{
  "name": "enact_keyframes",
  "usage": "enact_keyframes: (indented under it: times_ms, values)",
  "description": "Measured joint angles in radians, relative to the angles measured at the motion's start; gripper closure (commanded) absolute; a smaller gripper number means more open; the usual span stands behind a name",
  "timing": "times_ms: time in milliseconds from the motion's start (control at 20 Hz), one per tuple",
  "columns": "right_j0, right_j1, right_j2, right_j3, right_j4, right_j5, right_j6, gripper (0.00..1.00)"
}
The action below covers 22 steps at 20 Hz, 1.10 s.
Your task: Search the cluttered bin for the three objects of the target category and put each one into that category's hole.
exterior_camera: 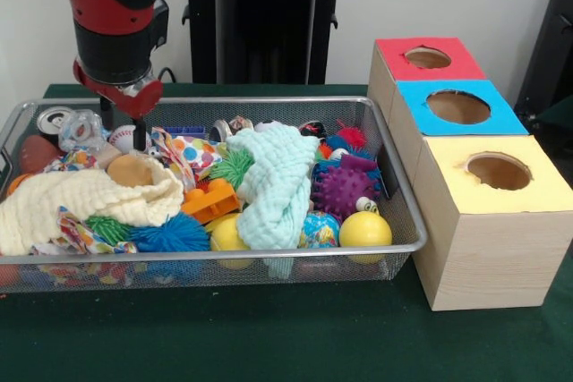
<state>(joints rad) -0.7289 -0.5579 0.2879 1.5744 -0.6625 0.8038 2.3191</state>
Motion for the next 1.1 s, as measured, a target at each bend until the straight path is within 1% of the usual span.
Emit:
enact_keyframes:
  times_ms: [750,1100]
  values:
    - [0.000,-0.055,0.000,-0.015,0.000,0.061,-0.042,0.00]
    - [0.000,-0.056,0.000,-0.030,0.000,0.071,-0.061,0.00]
